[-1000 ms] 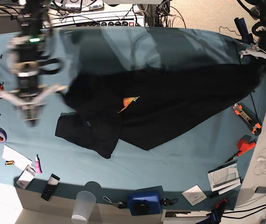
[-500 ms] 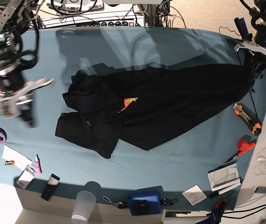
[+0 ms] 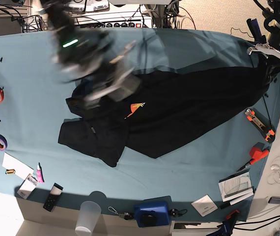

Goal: Layout the t-shirt on the table in an organized manner, then fold the t-shirt properly
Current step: 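Move the right gripper to the bunched shirt part and grasp it, then pull the grasped fabric with the right gripper away from the shirt body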

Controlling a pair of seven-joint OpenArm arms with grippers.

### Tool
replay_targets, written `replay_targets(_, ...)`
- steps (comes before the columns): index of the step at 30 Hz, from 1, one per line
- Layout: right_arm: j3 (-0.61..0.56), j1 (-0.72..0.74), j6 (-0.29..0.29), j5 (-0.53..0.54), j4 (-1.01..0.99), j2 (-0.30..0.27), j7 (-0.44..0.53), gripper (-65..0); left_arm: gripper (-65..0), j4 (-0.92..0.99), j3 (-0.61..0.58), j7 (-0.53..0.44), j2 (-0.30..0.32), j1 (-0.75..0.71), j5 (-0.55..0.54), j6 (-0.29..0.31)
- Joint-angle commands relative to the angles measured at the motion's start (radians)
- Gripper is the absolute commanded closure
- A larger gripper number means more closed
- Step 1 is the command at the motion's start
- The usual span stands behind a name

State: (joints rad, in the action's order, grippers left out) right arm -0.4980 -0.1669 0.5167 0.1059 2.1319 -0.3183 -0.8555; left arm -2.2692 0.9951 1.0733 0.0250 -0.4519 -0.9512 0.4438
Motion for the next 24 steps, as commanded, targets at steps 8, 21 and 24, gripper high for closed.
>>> replay_targets(8, -0.154, 0.022, -0.102, -0.374, 0.016, -0.011, 0.017, -7.6, 0.0, 0.0, 0.002, -0.026, -0.014, -0.003, 0.138, 0.001)
replay_targets(21, 0.005, 0.017, -0.326, -0.433, 0.016, -0.011, -0.151, -21.9, 0.0, 0.0, 0.002, -0.026, -0.014, -0.002, 0.155, 0.001)
replay_targets(24, 0.119, 0.017, -0.33, -0.314, 0.016, -0.011, -0.164, -21.9, 0.0, 0.0, 0.002, -0.027, -0.014, -0.002, 0.155, 0.001)
